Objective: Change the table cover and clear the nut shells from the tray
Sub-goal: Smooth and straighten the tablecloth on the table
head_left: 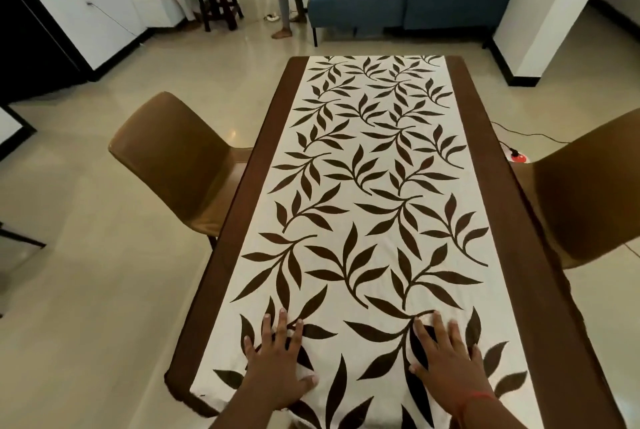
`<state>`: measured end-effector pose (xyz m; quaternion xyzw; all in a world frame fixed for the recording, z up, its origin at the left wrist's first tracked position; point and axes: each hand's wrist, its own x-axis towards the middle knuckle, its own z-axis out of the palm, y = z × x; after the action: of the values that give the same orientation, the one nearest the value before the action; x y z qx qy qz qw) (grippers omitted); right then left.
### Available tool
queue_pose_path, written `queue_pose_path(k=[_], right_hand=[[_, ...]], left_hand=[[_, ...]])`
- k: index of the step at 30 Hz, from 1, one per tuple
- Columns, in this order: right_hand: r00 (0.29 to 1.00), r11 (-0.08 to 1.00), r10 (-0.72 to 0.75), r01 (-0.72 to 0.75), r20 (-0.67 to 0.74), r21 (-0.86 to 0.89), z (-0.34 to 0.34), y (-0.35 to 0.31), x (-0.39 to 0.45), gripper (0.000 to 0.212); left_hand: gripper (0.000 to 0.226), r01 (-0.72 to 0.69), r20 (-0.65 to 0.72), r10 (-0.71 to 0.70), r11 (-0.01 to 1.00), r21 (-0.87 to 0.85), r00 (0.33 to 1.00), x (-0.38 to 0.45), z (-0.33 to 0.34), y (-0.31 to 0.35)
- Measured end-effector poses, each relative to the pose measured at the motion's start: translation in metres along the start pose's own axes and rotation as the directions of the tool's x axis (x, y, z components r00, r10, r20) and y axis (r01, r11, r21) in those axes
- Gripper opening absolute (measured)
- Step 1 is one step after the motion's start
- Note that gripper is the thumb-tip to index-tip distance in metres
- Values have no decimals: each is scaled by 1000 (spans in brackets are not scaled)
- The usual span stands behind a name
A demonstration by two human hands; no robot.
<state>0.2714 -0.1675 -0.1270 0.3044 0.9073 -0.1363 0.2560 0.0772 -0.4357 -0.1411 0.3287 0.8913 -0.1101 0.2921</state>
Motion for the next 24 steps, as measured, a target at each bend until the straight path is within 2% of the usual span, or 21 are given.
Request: queue_pose_path(k=[12,20,24], right_hand=[[1000,999,-31,31,0,-19,7,44,-14,81],[1000,999,-29,29,5,-17,11,44,-9,82],[999,999,-34,35,35,-12,11,42,-10,84]], left_hand=[[107,33,44,-32,999,-16,999,-29,6,50],[107,45,54,-41,997,-65,998,-34,4,48],[116,76,65,-72,995,-67,995,-25,12,38]])
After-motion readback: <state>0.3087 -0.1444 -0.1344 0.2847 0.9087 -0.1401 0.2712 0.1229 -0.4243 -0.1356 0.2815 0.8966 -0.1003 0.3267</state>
